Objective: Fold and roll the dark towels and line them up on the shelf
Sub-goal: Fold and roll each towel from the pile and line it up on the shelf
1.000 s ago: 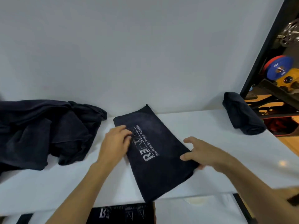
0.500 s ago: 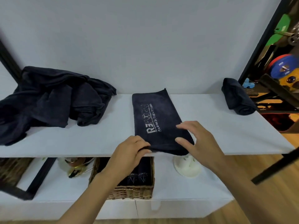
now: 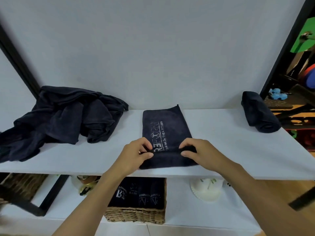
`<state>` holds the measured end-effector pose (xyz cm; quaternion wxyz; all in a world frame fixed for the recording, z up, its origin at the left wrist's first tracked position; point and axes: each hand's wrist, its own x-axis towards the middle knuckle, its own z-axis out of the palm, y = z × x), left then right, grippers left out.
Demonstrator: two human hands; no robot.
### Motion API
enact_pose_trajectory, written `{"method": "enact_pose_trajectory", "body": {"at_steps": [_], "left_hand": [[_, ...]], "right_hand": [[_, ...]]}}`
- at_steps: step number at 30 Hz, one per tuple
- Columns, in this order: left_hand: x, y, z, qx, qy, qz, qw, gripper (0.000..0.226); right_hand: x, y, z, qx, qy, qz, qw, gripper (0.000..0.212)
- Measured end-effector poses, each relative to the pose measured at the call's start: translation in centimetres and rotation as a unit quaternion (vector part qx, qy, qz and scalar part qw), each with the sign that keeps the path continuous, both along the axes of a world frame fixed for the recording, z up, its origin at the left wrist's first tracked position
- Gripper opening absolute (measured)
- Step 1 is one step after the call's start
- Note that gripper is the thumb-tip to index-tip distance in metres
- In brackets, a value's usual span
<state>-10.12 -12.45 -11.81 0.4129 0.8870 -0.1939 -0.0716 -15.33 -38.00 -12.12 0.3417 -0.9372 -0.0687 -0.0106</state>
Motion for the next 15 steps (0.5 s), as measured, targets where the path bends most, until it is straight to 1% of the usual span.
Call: {"method": "enact_pose_trajectory", "body": {"at_steps": [1,3,5,6,7,8,10,11,13,14,15], "left_hand": [[-0.3,0.0,-0.3,0.010,-0.047,0.002,0.999,0.019],[-1.3,-0.1,-1.0,0.056,-0.166,-0.033,0.984,0.019],[-2.1,0.2,-1.6,0.122,-0.284,-0.076,0.948,0.008],[-2.3,0.4,-1.8,0.148,-0.323,-0.089,0.930,0.012],[-2.4,0.7,-1.9,0.173,-0.346,-0.102,0.917,0.022],[-2.3,0.9,-2.0,0.200,-0.360,-0.115,0.904,0.031],[-2.0,1.2,-2.1,0.232,-0.393,-0.131,0.880,0.037],[-1.9,1.2,-2.0,0.236,-0.406,-0.139,0.872,0.035],[-1.7,0.9,-1.7,0.234,-0.423,-0.147,0.863,0.032],[-1.5,0.8,-1.6,0.226,-0.423,-0.146,0.865,0.031],[-1.4,0.6,-1.4,0.212,-0.408,-0.140,0.877,0.030]], "right_hand": [[0.2,0.0,-0.2,-0.012,-0.023,0.011,1.000,0.015],[0.3,-0.1,-0.6,-0.089,-0.125,0.033,0.988,0.014],[-0.2,-0.3,-1.1,-0.184,-0.235,0.069,0.952,0.011],[-0.5,-0.5,-1.2,-0.213,-0.264,0.091,0.936,0.010],[-0.8,-0.8,-1.2,-0.231,-0.269,0.109,0.929,0.011],[-1.0,-1.0,-1.3,-0.245,-0.253,0.123,0.928,0.019],[-1.3,-1.4,-1.3,-0.276,-0.206,0.143,0.928,0.033],[-1.3,-1.5,-1.2,-0.282,-0.189,0.145,0.929,0.033],[-0.9,-1.4,-0.8,-0.269,-0.164,0.144,0.938,0.025],[-0.5,-1.3,-0.5,-0.252,-0.157,0.142,0.944,0.022],[-0.2,-1.2,-0.4,-0.219,-0.137,0.134,0.957,0.020]]}}
